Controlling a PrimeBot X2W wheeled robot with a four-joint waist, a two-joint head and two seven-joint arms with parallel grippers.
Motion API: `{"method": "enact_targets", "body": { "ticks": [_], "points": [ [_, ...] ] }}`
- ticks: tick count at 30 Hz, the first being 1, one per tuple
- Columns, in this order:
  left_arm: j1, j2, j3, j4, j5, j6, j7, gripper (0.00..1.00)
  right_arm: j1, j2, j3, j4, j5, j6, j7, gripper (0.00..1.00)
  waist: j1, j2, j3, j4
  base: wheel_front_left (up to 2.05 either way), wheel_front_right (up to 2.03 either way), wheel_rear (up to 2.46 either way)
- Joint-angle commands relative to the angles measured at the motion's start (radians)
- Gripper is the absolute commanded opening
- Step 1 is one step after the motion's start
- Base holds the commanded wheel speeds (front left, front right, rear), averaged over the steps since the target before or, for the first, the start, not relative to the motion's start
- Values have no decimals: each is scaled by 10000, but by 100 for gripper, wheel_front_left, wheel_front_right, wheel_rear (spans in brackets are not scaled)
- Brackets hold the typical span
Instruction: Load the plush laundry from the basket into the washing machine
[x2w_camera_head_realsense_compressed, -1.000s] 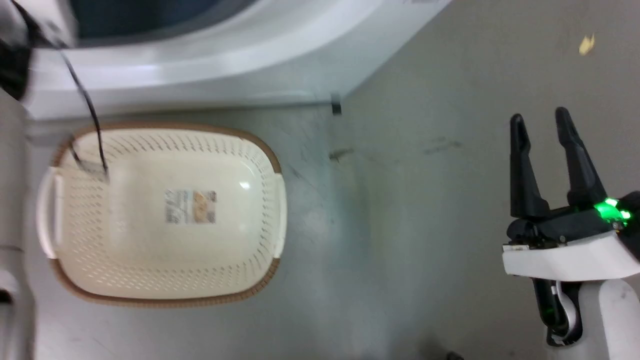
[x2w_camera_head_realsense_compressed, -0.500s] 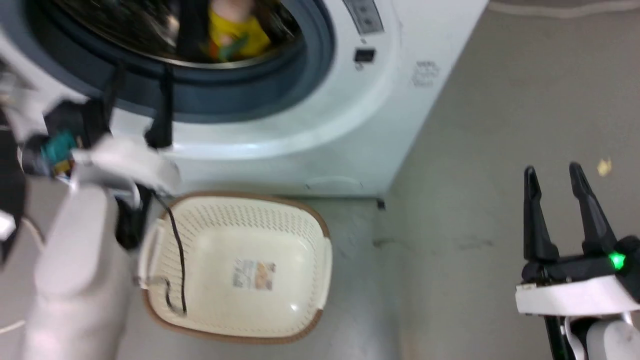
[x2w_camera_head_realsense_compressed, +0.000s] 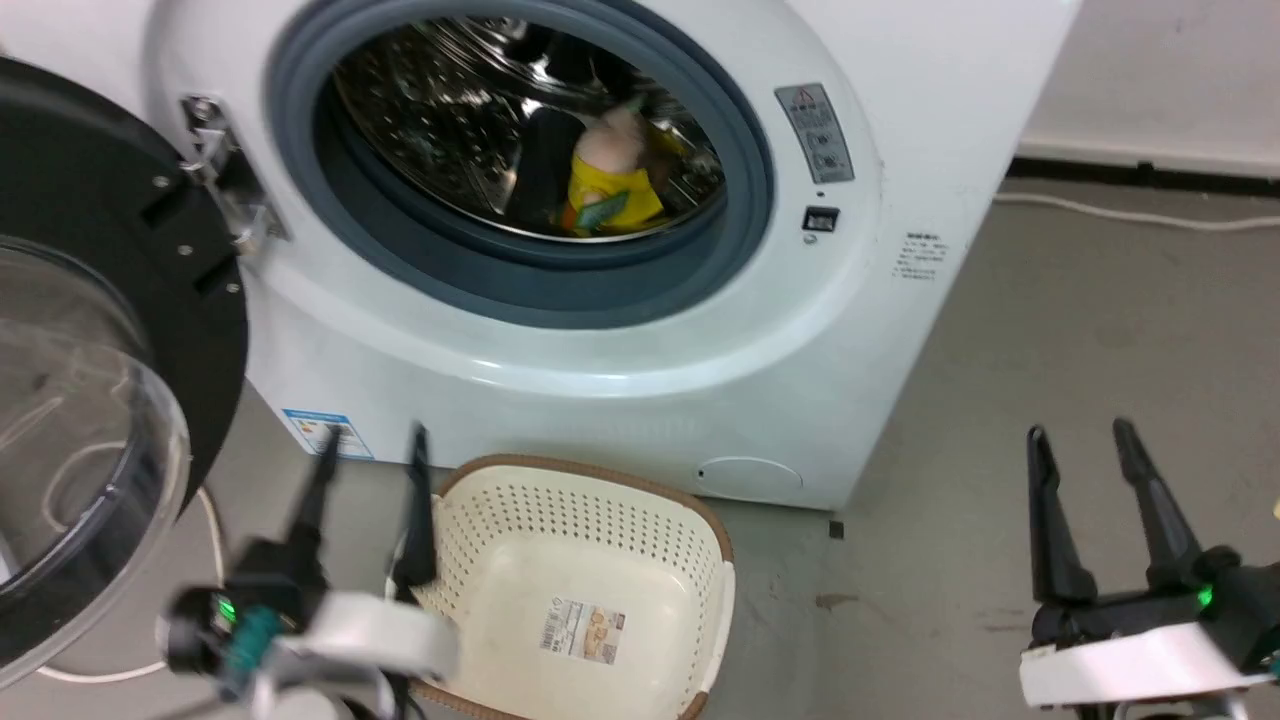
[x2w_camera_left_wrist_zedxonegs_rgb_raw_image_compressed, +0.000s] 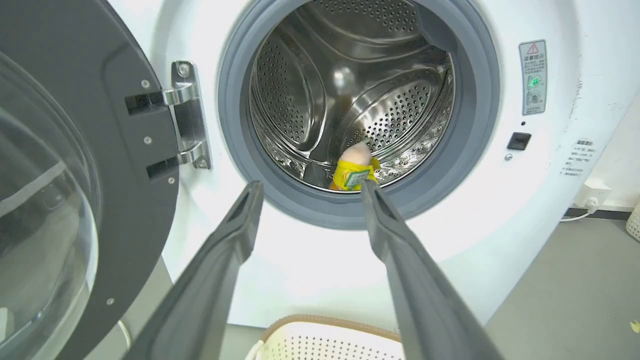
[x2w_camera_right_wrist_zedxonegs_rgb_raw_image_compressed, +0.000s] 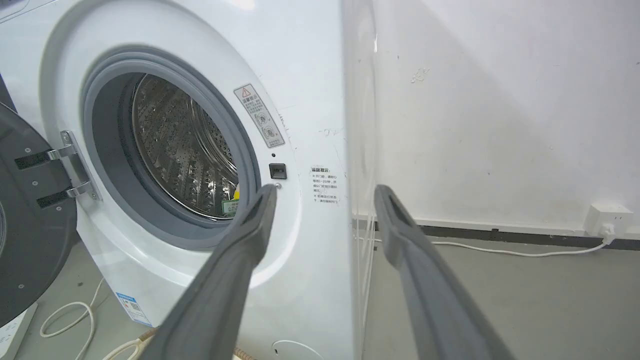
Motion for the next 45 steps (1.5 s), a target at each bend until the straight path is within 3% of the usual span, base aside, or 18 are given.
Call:
{"method": "enact_targets", "body": {
  "ticks": [1, 13, 14, 45],
  "points": [
    [366, -196, -103, -141, 199, 7, -43, 100, 217, -2, 30, 110, -114, -7, -44, 100, 3, 0, -172, 147, 0, 0, 0],
    [981, -266, -515, 376, 1337, -291, -44, 100, 689, -2, 145, 486, -158, -7, -44, 100, 3, 0, -364, 263, 0, 0, 0],
    [879, -285, -513, 362, 1305, -263, 2, 0, 528, 0, 156, 461, -167, 0, 4, 0, 3, 0, -365, 262, 0, 0, 0],
    [966, -481, -137, 55, 1522, -319, 554, 0, 427, -1, 215, 510, -446, 0, 547, 0, 3, 0, -545, 212, 0, 0, 0]
  ]
}}
